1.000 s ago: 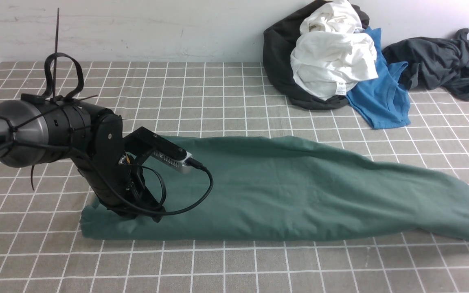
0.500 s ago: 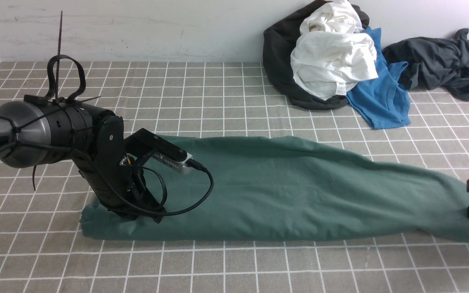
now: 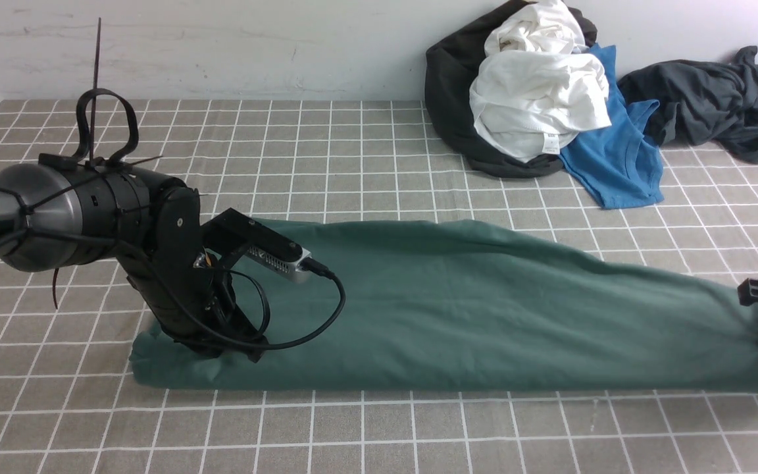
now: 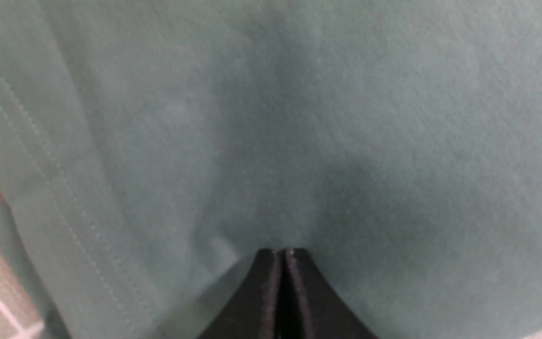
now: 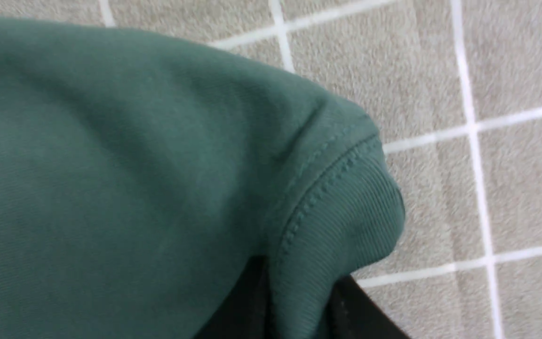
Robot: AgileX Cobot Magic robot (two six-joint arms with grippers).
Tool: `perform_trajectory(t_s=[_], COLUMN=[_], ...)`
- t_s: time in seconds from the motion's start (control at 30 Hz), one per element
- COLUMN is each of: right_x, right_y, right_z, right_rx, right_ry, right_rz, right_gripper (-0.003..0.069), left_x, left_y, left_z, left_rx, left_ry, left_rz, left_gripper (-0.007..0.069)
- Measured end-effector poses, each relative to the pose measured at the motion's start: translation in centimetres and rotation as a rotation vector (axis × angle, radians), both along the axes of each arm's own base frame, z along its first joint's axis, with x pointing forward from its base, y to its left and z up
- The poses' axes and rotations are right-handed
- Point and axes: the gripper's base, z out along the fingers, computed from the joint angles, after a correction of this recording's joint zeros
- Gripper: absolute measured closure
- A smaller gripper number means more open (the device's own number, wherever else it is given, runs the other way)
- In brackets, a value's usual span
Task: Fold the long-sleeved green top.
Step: Use the right arm to clamp the right edge of the fabric, then use the right arm to drag the right edge of the fabric to the left and folds it over the left edge
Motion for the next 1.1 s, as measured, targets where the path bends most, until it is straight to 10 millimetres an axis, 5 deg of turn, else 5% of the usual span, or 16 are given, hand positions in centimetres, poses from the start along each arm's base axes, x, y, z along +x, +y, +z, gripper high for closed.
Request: perform_trajectory(t_s=[0.27,0.47,0.6,0.77,0.97,1.1], right_x=[1.5,1.7,1.7,1.3,0.5,0.2], right_y=[-2.3,0.2,8.4,19.4,31.0,36.2], right_z=[5.5,11.6,16.8,19.3,17.6,14.7], right_rx=[-0.233,-0.227,-0.139,-0.037,0.109,0.166], right_ry=[-0.025,-0.155,-0.325,-0.460,-0.552,-0.523], right_rz=[0.010,0.049,0.266,0.536,0.743,0.824], right_gripper=[0.0600,0.0600,0.0600,0.0600,0.0600,0.0600], left_x=[-0.8,-2.0,-4.9,-9.7,-15.7,-18.2], left_y=[0.1,0.5,1.4,2.9,4.7,5.4], left_z=[0.7,5.3,11.9,18.4,22.7,23.5], left_rx=[0.003,-0.033,-0.087,-0.150,-0.188,-0.191], left_ry=[0.058,-0.059,-0.233,-0.437,-0.557,-0.567], left_rz=[0.009,0.008,0.006,0.004,0.005,0.004], left_gripper=[0.0631,0.0631,0.0631,0.0631,0.0631,0.0631])
